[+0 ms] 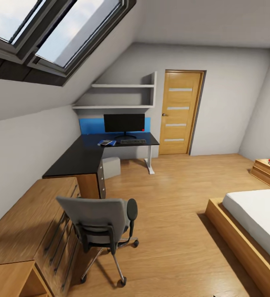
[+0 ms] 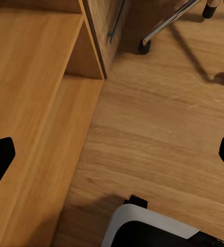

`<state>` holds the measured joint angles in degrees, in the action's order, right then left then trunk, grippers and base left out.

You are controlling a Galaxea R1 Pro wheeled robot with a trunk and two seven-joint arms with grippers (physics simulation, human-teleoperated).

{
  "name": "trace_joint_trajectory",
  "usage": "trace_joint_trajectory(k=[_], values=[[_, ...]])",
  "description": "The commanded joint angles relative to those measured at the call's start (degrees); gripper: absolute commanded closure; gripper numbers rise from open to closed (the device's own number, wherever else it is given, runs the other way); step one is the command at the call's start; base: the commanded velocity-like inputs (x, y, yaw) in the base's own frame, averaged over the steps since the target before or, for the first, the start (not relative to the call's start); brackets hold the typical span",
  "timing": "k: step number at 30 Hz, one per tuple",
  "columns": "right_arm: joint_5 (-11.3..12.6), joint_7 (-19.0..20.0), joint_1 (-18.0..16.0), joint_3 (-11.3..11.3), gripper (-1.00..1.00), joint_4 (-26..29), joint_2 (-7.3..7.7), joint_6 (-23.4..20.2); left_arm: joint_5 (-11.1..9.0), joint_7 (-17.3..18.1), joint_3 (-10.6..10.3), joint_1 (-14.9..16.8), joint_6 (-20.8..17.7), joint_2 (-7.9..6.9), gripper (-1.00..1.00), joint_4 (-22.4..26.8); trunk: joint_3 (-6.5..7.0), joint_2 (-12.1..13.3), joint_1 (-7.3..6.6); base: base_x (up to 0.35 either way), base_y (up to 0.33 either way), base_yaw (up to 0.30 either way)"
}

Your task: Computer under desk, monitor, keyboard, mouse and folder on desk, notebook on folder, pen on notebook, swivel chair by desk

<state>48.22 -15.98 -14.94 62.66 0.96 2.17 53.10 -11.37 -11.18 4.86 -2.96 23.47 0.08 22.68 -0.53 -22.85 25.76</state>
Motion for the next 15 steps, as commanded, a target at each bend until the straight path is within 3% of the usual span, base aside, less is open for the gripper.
trace_joint_trajectory(k=[1,15], values=[[0.0,-0.5,0.0,0.5,-1.00,0.1,0.03,0.0,-0.3,0.0,0.0,0.0,0.1,0.01,-1.00,0.1,-0.06,-0.1,0.03,-0.060,0.085,0.000],[0.0,-0.5,0.0,0.5,-1.00,0.1,0.03,0.0,-0.3,0.0,0.0,0.0,0.1,0.01,-1.00,0.1,-0.06,-0.1,0.03,-0.035,0.032,0.000]])
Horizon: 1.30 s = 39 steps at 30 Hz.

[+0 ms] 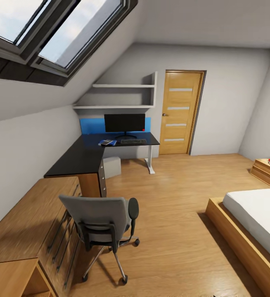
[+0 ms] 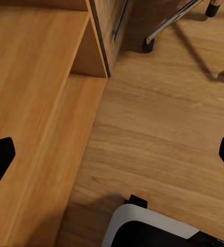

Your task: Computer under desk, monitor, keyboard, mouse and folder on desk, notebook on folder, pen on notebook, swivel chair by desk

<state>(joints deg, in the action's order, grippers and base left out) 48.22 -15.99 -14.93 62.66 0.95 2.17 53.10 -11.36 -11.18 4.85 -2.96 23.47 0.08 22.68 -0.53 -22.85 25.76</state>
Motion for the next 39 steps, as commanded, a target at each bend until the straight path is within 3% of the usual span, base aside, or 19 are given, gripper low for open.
trace_joint_trajectory(k=[1,32,39], values=[[0.0,-0.5,0.0,0.5,-1.00,0.1,0.03,0.0,-0.4,0.0,0.0,0.0,0.1,0.01,-1.00,0.1,-0.06,-0.1,0.03,-0.006,0.005,0.000],[0.0,-0.5,0.0,0.4,-1.00,0.1,0.03,0.0,-0.4,0.0,0.0,0.0,0.2,0.01,-1.00,0.4,-0.06,-0.1,0.03,-0.037,0.028,0.000],[0.1,-0.5,0.0,0.4,-1.00,0.2,-0.03,-1.4,-0.8,-0.2,0.1,0.0,2.3,0.52,-1.00,2.1,-0.06,-0.1,0.03,0.000,0.000,0.000]])
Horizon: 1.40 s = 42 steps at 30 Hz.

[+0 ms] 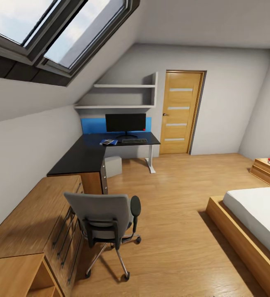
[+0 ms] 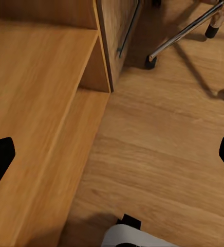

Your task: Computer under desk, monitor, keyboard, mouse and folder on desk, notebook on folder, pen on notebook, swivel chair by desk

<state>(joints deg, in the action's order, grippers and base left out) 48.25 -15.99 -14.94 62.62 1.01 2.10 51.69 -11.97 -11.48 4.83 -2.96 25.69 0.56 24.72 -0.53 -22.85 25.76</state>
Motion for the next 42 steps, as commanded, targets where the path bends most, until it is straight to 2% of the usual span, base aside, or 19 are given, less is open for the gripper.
trace_joint_trajectory(k=[1,4,5,7,8,10,13,15,17,19,20,23,27,29,32,33,34,37,42], values=[[0.0,-0.5,0.0,0.5,-1.00,0.2,0.04,-0.5,-0.5,-0.2,0.2,0.0,0.2,-0.01,-1.00,0.2,-0.24,-0.5,0.25,0.000,0.000,0.000],[0.0,-0.5,0.0,0.6,-1.00,0.4,-0.24,-0.2,-1.1,-0.1,0.1,0.0,0.1,1.15,-1.00,0.4,-0.77,-1.7,0.91,0.000,0.000,0.000],[0.0,-0.7,0.0,0.6,-1.00,2.2,-0.52,-0.4,-1.2,-0.2,0.1,1.1,-0.1,2.64,-1.00,0.8,-0.95,-2.1,1.13,0.000,0.000,0.000],[0.2,-0.8,-0.1,0.5,-1.00,4.2,-0.61,-0.8,-1.1,-0.3,0.1,2.7,-0.2,3.15,-1.00,1.0,-1.31,-2.9,1.57,0.000,0.000,0.000],[0.5,-0.9,-1.9,0.4,-1.00,6.5,-0.97,-6.6,-1.1,-0.6,0.1,6.3,-0.8,3.50,-1.00,1.1,-1.49,-3.3,1.78,0.000,0.000,0.000],[0.5,-0.8,-3.2,0.3,-1.00,7.4,-1.50,-10.3,-1.1,-0.6,0.1,7.9,-1.8,3.56,-1.00,1.1,-1.85,-4.1,2.22,0.000,0.000,0.000],[0.6,-0.8,-6.7,0.2,-1.00,9.1,-2.98,-18.5,-1.1,-0.7,0.1,12.4,-6.3,3.88,-1.00,1.2,-2.39,-5.3,2.88,0.000,0.000,0.000],[0.9,-0.8,-10.2,-0.4,-1.00,10.0,-4.49,-23.1,-1.0,-0.7,0.0,17.0,-11.2,4.38,-1.00,1.1,-2.75,-6.1,3.32,0.000,0.000,0.000],[1.1,-0.7,-11.9,-0.7,-1.00,10.2,-6.24,-27.5,-1.1,-0.7,0.0,19.7,-13.1,4.46,-1.00,1.1,-3.11,-6.9,3.76,0.000,0.000,0.000],[1.1,-0.6,-12.9,-0.8,-1.00,10.3,-7.40,-31.5,-1.1,-0.7,0.0,21.4,-13.9,4.49,-1.00,1.1,-3.47,-7.7,4.20,0.000,0.000,0.000],[1.2,-0.5,-13.7,-0.9,-1.00,10.5,-8.23,-35.1,-1.1,-0.7,0.0,22.7,-14.4,4.51,-1.00,1.0,-3.65,-8.1,4.42,0.000,0.000,0.000],[1.2,-0.5,-15.4,-1.1,-1.00,11.6,-9.35,-40.1,-1.1,-0.6,0.0,24.7,-15.1,4.52,-1.00,0.9,-4.19,-9.3,5.08,0.000,0.000,0.000],[1.4,-0.4,-17.2,-1.4,-1.00,13.7,-9.78,-42.7,-1.2,-0.4,0.1,25.3,-15.2,4.35,-1.00,-1.6,-4.90,-10.9,5.96,0.000,0.000,0.000],[2.3,-0.5,-19.6,-3.0,-1.00,14.6,-10.34,-46.8,-1.1,-0.4,0.1,25.4,-15.0,4.29,-1.00,-3.1,-5.26,-11.7,6.40,0.000,0.000,0.000],[6.8,-0.4,-23.7,-9.6,-1.00,15.3,-11.12,-53.3,-1.0,-0.4,0.1,25.4,-15.2,4.15,-1.00,-4.0,-5.80,-12.9,7.06,0.000,0.000,0.000],[9.4,-0.2,-24.8,-13.4,-1.00,15.2,-11.48,-53.2,-1.0,-0.4,0.2,25.4,-15.0,4.06,-1.00,-4.1,-5.98,-13.3,7.28,0.000,0.000,0.000],[9.9,-0.1,-24.9,-14.1,-1.00,15.1,-11.47,-52.3,-1.0,-0.5,0.2,25.4,-14.9,4.04,-1.00,-4.2,-6.16,-13.7,7.50,0.000,0.000,0.000],[10.6,1.2,-24.9,-15.2,-1.00,15.4,-11.36,-49.8,-1.1,-0.6,0.2,25.4,-14.8,3.99,-1.00,-4.1,-6.70,-14.9,8.15,0.000,0.000,0.000],[10.9,2.9,-25.0,-15.3,-1.00,15.6,-11.54,-49.1,-1.1,-0.6,0.4,25.4,-14.8,3.93,-1.00,-4.1,-7.60,-16.9,9.25,0.000,0.000,0.000]])
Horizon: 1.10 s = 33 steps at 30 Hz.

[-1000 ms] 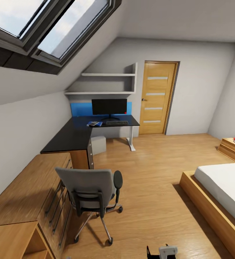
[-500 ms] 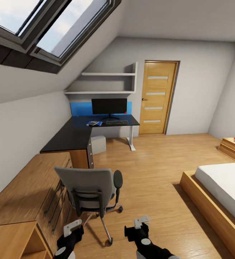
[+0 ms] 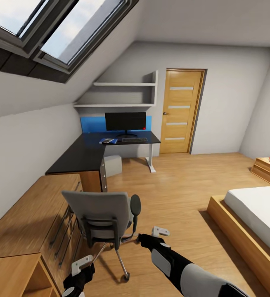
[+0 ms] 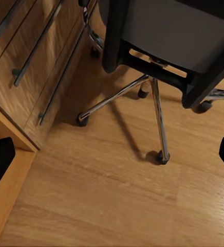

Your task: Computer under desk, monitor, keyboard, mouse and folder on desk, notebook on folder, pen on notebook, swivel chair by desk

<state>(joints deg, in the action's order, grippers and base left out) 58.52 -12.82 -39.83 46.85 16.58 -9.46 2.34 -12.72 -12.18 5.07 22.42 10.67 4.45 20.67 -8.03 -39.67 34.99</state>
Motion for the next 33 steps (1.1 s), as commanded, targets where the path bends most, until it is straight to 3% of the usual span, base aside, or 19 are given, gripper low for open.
trace_joint_trajectory(k=[1,4,6,10,33], values=[[0.6,-0.2,0.0,0.5,-1.00,0.0,-0.01,0.3,-0.4,0.0,0.2,0.0,0.2,0.04,-1.00,0.0,-0.28,-0.5,0.24,0.000,0.000,0.000],[0.5,1.2,0.0,0.5,-1.00,0.0,-0.12,0.4,-0.4,-0.1,0.3,0.0,0.2,-0.33,-1.00,0.1,-0.82,-1.7,0.90,0.000,0.000,0.000],[0.5,5.2,0.0,0.4,-1.00,-0.4,0.06,0.5,-0.6,0.0,0.4,0.0,0.0,-1.29,-1.00,0.2,-1.18,-2.5,1.34,0.000,0.000,0.000],[0.4,6.6,0.1,0.3,-1.00,-0.6,0.27,0.6,-0.6,-0.2,0.5,0.1,0.0,-1.35,-1.00,0.2,-1.90,-4.1,2.22,0.000,0.000,0.000],[0.1,7.1,0.1,0.3,-1.00,-2.4,0.67,1.3,-0.6,-0.1,0.4,0.0,0.0,-1.25,-1.00,0.3,-6.02,-13.3,7.27,0.000,0.000,0.000]])
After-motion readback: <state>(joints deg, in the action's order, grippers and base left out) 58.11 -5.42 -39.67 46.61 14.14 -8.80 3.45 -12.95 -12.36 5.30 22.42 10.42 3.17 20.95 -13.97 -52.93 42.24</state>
